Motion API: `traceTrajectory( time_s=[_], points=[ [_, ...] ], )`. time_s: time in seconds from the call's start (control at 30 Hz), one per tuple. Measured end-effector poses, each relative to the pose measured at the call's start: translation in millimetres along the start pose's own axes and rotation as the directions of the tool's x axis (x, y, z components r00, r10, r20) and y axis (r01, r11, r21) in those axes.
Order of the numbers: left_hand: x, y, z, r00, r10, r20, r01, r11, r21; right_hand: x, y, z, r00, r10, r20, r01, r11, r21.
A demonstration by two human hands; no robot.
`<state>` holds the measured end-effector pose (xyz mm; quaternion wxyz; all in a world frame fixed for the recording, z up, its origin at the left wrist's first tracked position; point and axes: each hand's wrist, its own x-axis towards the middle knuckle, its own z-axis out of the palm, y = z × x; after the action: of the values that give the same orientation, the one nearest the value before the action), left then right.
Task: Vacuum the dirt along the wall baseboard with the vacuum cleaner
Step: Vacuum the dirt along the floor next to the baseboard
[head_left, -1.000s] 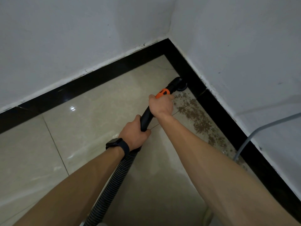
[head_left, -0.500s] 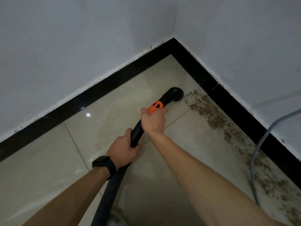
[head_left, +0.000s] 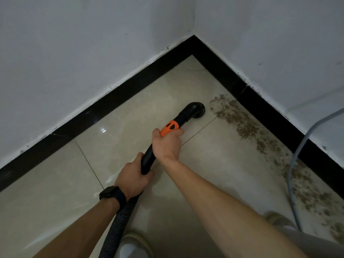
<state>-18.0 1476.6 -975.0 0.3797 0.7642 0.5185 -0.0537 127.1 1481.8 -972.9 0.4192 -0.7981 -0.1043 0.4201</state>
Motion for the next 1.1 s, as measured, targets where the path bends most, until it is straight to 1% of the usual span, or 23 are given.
traceTrajectory(
  time_s=[0.2, 0.67, 0.87, 1.1],
  points=[
    [17, 15, 7, 1.000, -0.010, -0.002, 0.010, 0.998, -0.061, 18, -10, -11, 0.999, -0.006, -0.041, 0.004, 0.999, -0.051],
    [45, 46, 19, 0.999, -0.018, -0.028, 0.016, 0.998, -0.068, 51, -23, -33, 0.998, -0.008, -0.069, 0.003, 0.997, -0.077],
    [55, 58, 24, 0.999, -0.008, -0.035, 0.005, 0.995, -0.096, 64, -25, -42, 0.996, -0.013, -0.085, 0.006, 0.997, -0.080],
    [64, 69, 30, 1.000, 0.008, -0.029, -0.011, 0.997, -0.081, 75, -27, -52, 0.995, -0.021, -0.101, 0.013, 0.997, -0.077]
  ],
)
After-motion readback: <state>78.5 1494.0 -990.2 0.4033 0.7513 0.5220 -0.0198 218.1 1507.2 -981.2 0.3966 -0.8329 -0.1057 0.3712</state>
